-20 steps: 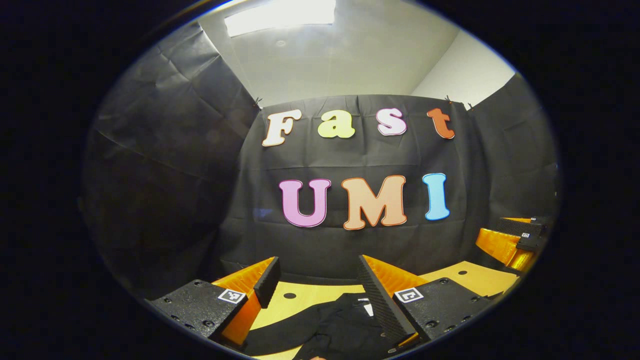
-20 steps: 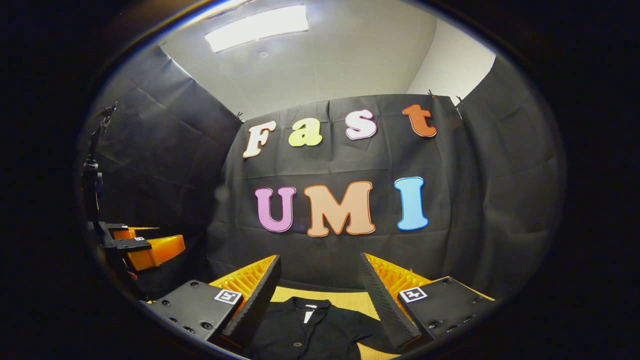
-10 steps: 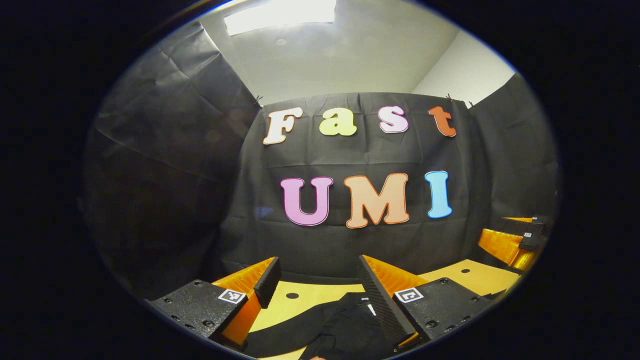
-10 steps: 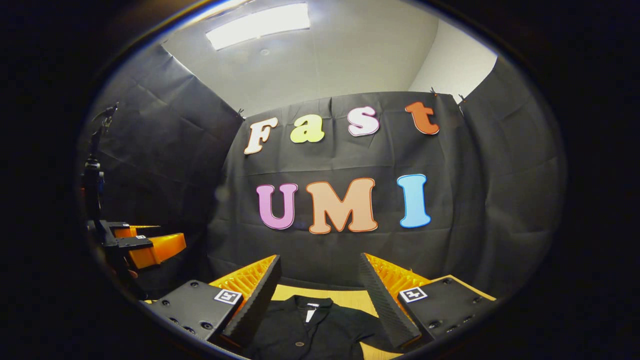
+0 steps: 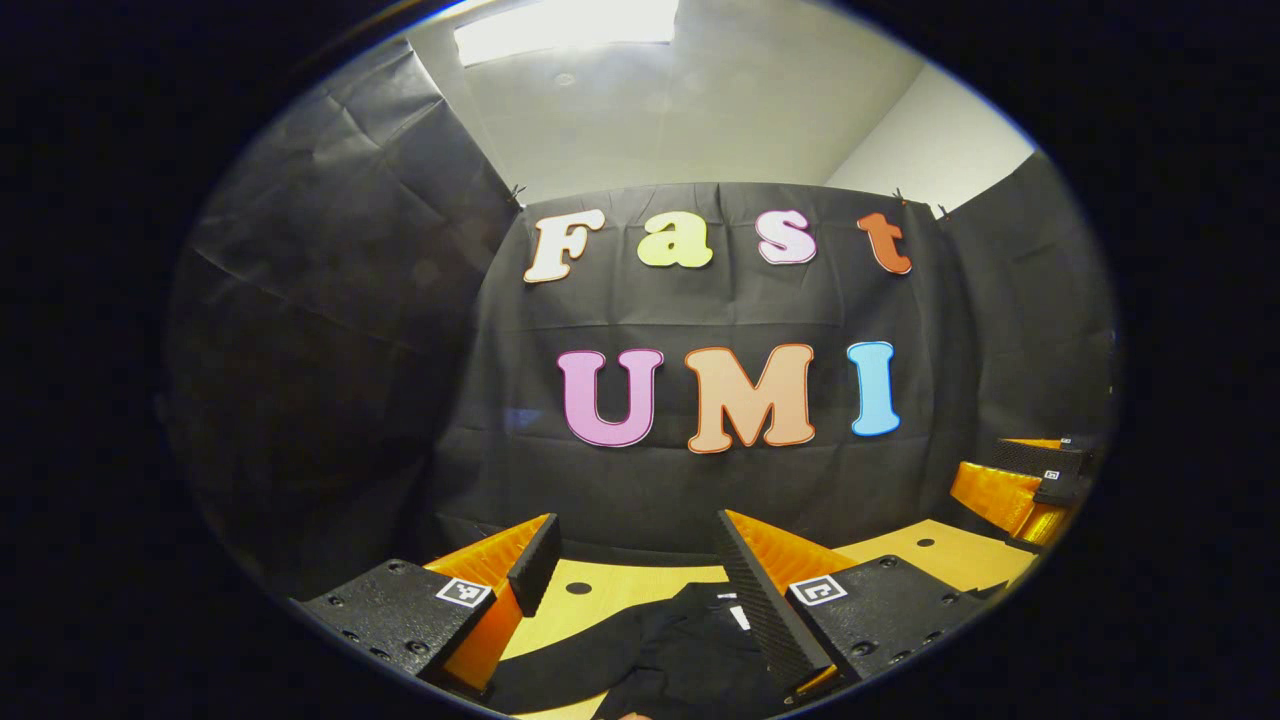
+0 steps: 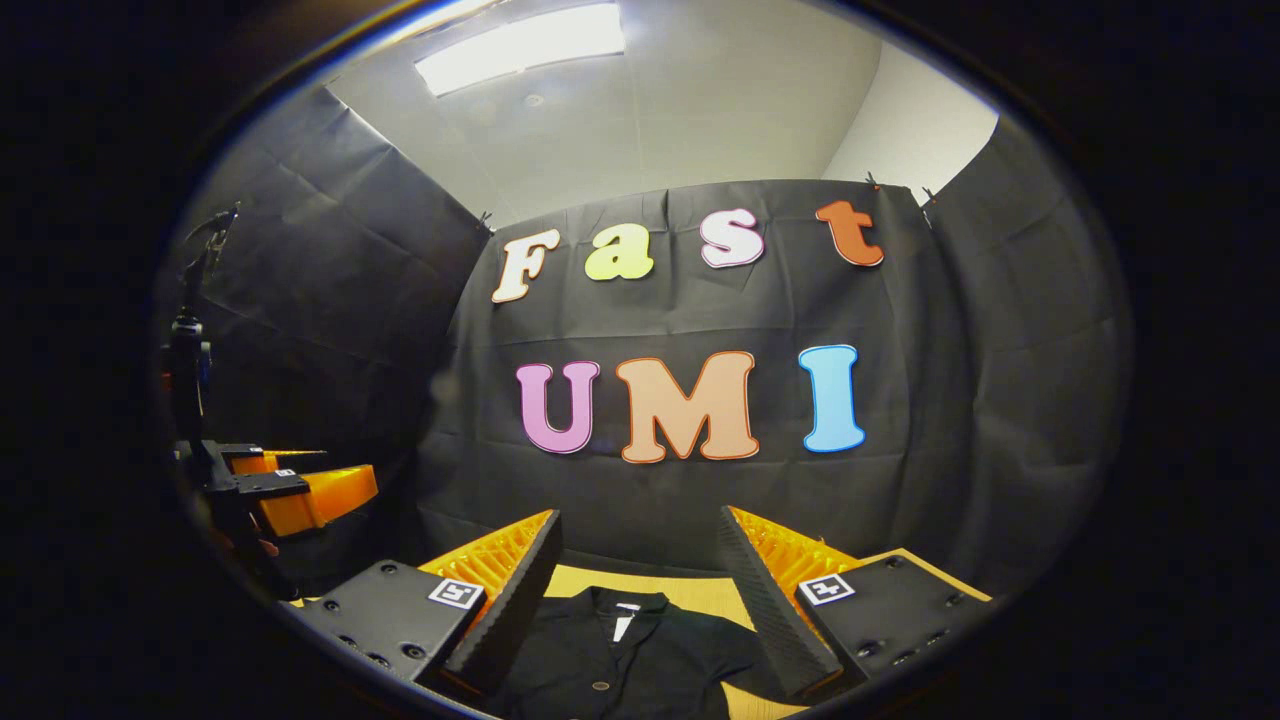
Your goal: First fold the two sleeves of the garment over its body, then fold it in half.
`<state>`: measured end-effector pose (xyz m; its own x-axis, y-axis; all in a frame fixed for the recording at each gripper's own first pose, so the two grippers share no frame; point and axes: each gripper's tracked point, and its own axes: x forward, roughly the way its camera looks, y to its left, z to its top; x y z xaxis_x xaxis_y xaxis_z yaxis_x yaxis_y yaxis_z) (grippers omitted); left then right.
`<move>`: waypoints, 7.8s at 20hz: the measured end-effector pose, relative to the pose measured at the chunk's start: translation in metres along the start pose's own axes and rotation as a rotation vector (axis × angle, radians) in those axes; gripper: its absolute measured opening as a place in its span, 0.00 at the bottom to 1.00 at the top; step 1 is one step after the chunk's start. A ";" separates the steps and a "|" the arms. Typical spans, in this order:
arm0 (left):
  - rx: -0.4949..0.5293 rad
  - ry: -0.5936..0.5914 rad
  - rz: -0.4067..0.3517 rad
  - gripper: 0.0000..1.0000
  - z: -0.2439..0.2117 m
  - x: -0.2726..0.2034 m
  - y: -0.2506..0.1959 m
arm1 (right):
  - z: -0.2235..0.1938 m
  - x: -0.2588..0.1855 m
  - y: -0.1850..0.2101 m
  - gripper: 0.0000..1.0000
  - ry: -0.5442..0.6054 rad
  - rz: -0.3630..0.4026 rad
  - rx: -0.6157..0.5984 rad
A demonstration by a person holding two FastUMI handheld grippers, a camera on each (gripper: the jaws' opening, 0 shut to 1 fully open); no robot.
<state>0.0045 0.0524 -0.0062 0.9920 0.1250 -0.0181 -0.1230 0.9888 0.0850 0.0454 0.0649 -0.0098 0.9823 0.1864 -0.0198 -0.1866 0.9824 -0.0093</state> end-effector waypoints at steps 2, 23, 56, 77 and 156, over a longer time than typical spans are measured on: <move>0.001 -0.001 0.001 0.92 0.000 0.001 -0.001 | -0.001 0.001 -0.001 0.97 0.007 0.005 0.000; 0.018 0.032 0.011 0.92 -0.011 0.011 -0.043 | -0.068 0.015 -0.188 0.98 0.225 -0.208 -0.152; 0.051 0.121 -0.042 0.92 -0.052 0.027 -0.186 | -0.341 -0.118 -0.361 0.99 1.023 -0.229 -0.095; 0.041 0.135 -0.041 0.90 -0.060 0.030 -0.152 | -0.373 -0.118 -0.336 0.03 1.013 -0.377 0.077; -0.040 0.597 0.251 0.92 -0.265 -0.077 0.247 | -0.231 0.174 0.162 0.98 0.645 0.092 0.038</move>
<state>-0.1096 0.3085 -0.2481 0.7475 0.3654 -0.5547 -0.3615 0.9244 0.1218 0.1821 0.2533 -0.2456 0.7524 0.2359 -0.6150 -0.2569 0.9648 0.0558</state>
